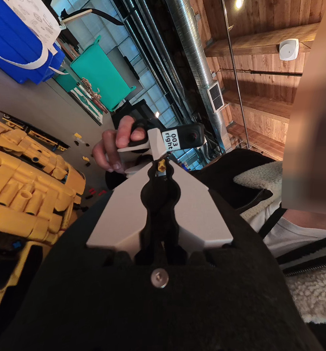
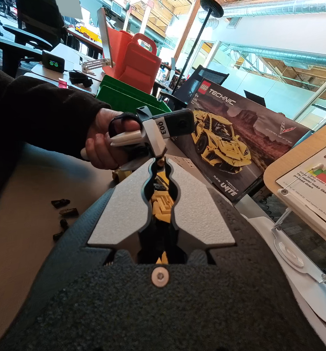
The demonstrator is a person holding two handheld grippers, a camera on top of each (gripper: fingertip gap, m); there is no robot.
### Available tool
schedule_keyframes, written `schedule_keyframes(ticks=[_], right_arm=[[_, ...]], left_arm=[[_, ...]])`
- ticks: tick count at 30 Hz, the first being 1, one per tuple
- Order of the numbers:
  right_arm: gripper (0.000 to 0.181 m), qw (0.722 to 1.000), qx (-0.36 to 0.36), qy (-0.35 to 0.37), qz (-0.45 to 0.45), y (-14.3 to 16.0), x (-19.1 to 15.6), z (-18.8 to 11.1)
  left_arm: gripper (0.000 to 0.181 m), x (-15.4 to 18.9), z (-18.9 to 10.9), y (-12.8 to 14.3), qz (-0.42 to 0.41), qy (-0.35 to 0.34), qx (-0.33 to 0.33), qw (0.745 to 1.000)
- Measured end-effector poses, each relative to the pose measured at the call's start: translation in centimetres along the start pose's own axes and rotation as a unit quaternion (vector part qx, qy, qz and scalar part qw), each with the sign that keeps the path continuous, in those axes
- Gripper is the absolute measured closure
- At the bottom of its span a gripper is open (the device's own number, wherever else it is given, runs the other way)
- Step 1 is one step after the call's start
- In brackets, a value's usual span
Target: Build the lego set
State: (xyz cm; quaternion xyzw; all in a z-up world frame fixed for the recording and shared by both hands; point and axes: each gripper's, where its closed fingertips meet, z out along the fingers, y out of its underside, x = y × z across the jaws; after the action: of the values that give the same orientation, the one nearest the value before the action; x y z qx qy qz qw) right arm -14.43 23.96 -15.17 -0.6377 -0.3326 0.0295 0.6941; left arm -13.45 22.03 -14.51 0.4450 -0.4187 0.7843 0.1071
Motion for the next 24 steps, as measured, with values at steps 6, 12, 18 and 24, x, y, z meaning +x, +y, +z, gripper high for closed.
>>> schedule_keyframes(ticks=[6, 12, 18, 24], right_arm=[[0.174, 1.0, -0.001, -0.005, 0.003, 0.0, -0.09, -0.01], [0.174, 1.0, -0.002, -0.009, 0.005, 0.08, -0.15, -0.02], [0.175, 1.0, -0.004, -0.017, 0.009, 0.13, -0.31, -0.08], [0.174, 0.999, -0.003, -0.039, 0.027, 0.14, -0.72, -0.19]], left_arm=[[0.171, 0.04, -0.01, 0.08, -0.006, 0.003, -0.003, 1.0], [0.171, -0.04, 0.0, 0.12, -0.008, 0.002, -0.003, 1.0], [0.171, -0.05, 0.03, 0.28, -0.014, 0.004, -0.008, 1.0], [0.171, 0.01, 0.04, 0.64, -0.019, 0.005, -0.02, 1.0]])
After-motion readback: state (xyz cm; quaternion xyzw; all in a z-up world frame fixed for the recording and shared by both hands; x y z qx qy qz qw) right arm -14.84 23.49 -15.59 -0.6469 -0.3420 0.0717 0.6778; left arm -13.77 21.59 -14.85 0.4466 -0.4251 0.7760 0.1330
